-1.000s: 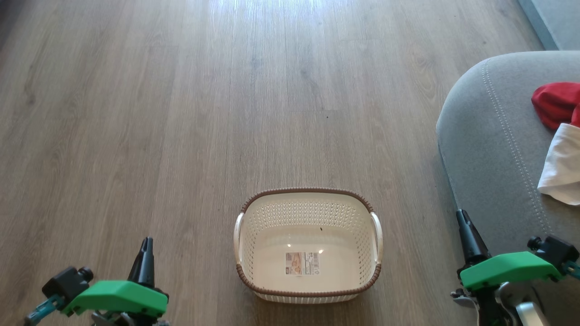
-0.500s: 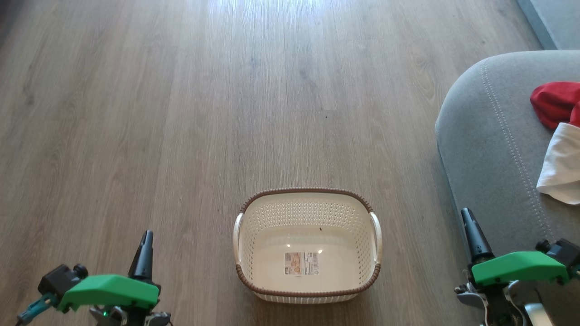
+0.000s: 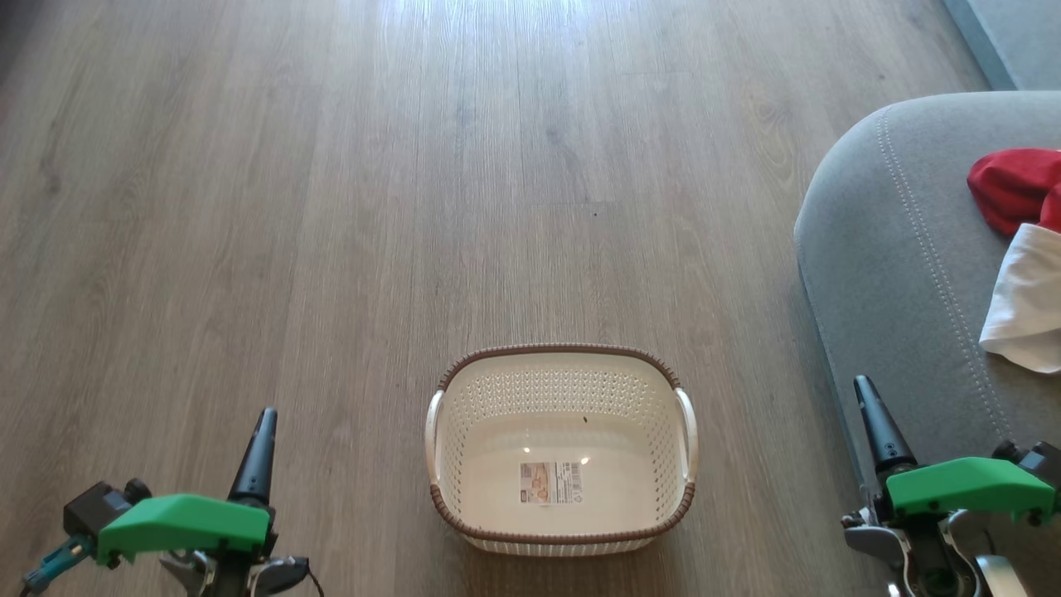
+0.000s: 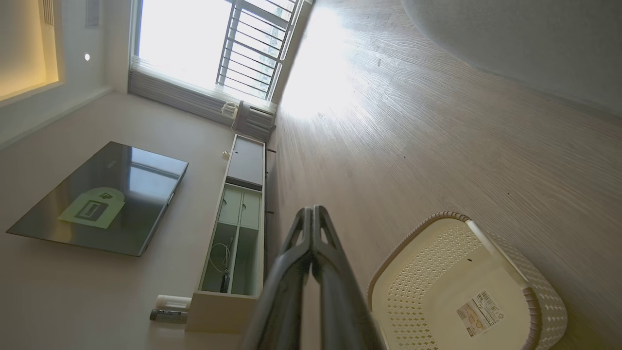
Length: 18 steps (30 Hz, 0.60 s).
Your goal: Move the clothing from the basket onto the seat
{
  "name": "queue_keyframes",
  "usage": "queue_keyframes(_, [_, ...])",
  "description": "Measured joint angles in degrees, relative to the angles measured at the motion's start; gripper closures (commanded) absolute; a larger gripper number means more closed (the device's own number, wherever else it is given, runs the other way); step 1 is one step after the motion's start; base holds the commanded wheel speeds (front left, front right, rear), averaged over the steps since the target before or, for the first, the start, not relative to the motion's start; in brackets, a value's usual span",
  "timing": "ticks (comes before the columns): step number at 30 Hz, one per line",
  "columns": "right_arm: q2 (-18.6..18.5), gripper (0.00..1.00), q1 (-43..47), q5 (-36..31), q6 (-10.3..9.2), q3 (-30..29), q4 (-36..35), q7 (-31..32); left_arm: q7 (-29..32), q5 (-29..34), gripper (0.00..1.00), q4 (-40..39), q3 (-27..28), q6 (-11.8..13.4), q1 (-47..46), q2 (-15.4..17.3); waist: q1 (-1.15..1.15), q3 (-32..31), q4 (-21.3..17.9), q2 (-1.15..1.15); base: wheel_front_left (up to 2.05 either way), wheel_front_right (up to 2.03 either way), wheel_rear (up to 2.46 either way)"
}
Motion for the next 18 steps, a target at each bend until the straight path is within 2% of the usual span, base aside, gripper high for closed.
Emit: queue_keyframes(18, [0.4, 1.00, -0.8, 11.3, -0.01, -2.2, -0.7, 3.3, 3.0, -12.5, 1.00, 0.9, 1.2, -2.1, -1.4, 0.0, 0.00, 0.0, -0.2, 0.00, 0.00, 0.00, 0.00])
